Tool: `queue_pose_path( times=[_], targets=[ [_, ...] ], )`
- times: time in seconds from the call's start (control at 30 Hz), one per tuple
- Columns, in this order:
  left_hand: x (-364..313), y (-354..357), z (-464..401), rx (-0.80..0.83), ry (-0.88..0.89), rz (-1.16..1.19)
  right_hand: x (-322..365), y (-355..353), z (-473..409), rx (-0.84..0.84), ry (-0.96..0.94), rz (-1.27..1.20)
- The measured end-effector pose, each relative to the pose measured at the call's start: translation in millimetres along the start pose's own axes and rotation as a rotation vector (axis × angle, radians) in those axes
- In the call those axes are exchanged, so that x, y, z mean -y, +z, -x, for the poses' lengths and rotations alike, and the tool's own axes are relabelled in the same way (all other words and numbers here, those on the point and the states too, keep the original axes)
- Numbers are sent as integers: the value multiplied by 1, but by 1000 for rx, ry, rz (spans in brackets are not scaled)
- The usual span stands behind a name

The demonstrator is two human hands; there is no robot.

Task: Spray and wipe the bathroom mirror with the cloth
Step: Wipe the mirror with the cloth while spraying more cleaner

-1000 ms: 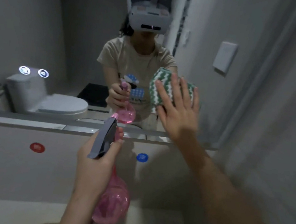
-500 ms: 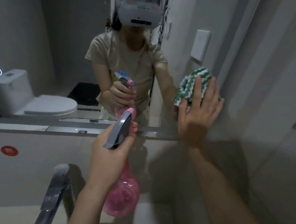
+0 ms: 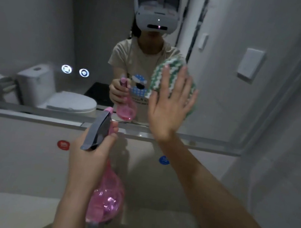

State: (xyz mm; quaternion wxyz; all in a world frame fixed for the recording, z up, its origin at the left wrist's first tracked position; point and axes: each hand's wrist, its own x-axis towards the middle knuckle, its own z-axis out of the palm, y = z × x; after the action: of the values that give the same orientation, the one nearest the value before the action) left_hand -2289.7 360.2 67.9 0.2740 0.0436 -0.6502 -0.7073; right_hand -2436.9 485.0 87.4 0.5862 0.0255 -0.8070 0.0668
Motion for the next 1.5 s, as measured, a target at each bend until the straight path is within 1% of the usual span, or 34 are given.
queue_pose_path(
  times=[0.17,0.27,0.33,0.43,0.53,0.73,0.87,0.93,1.0,1.1,1.2,1.27,1.3,1.43,1.5],
  targets=[
    [-5,-37,-11,-61,40,-18,66,7,13,111,-410,44],
    [-3,-46,-12,-85,50,-45,72,9,14,100,-498,58],
    [-3,-42,-11,-95,51,-52,62,6,8,67,-557,51],
    [-5,-22,-4,-54,54,-49,35,-1,-1,71,-635,52],
    [-8,8,8,16,54,-59,-11,-12,-13,58,-567,53],
    [-14,80,30,109,41,-57,-133,-32,-31,68,-401,112],
    [-14,120,44,160,83,-58,-201,-42,-33,89,-177,126],
    [-14,134,51,174,109,-79,-223,-45,-29,82,-55,131],
    [-14,142,56,187,111,-102,-233,-45,-23,42,20,130],
    [-12,143,57,197,101,-106,-227,-41,-20,11,96,93],
    [-10,134,55,177,104,-97,-198,-37,-22,3,262,52],
    [-8,125,51,162,103,-102,-174,-37,-26,7,319,18],
    [-7,119,48,154,98,-100,-162,-38,-29,19,300,2],
    [-10,91,37,117,63,-32,-108,-39,-48,52,127,-30],
    [-15,71,32,77,44,11,-76,-37,-54,74,-6,-15]
  ],
)
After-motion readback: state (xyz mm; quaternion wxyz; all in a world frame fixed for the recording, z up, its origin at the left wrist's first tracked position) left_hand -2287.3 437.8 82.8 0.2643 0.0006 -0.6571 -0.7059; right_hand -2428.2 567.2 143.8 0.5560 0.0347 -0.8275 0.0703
